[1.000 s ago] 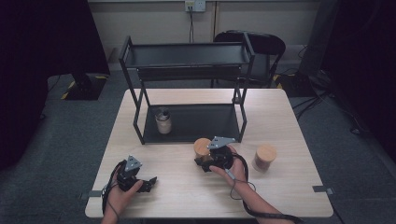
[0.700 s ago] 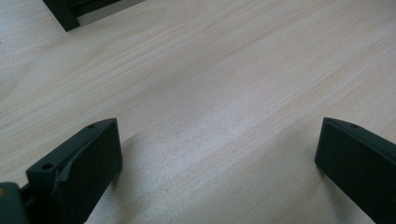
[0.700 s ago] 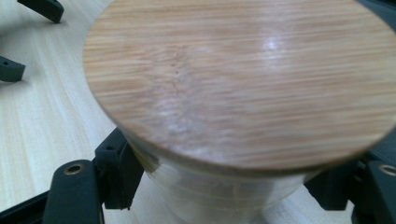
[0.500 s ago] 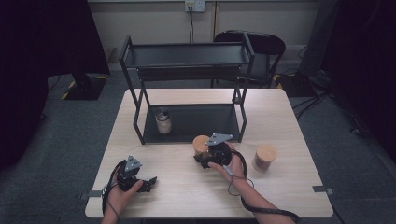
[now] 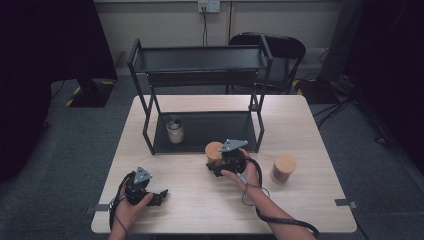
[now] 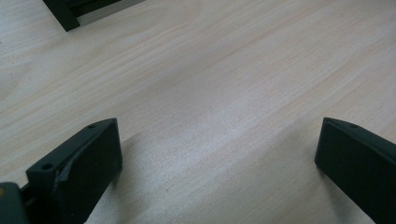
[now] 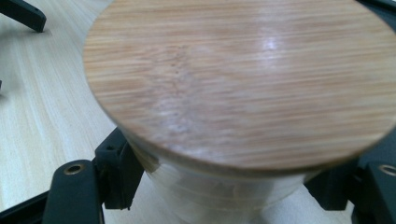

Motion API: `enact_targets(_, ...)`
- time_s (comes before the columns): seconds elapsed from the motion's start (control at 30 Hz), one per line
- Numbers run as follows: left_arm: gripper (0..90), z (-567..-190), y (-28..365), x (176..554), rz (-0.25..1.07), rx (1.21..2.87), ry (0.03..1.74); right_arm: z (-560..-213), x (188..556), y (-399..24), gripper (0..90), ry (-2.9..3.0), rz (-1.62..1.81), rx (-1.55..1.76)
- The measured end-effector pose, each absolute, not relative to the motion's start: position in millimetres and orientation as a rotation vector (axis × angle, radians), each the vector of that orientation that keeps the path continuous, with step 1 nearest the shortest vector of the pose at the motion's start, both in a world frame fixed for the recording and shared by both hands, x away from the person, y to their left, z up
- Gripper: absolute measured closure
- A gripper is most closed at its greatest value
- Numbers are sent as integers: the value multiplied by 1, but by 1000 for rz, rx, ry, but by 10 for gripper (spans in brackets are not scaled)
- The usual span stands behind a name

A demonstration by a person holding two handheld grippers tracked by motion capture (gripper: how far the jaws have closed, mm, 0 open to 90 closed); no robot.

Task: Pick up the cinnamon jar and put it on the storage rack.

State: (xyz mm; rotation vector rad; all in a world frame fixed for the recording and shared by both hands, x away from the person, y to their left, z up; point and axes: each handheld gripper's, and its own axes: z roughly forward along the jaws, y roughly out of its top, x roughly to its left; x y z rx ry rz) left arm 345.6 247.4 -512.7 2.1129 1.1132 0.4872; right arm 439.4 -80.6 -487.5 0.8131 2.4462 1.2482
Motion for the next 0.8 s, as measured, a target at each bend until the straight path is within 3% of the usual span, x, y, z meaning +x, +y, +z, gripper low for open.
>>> enact_targets(0.8,1,-513,247,346,487,2113,1113,-482,452,-68,252,2444,1238,800)
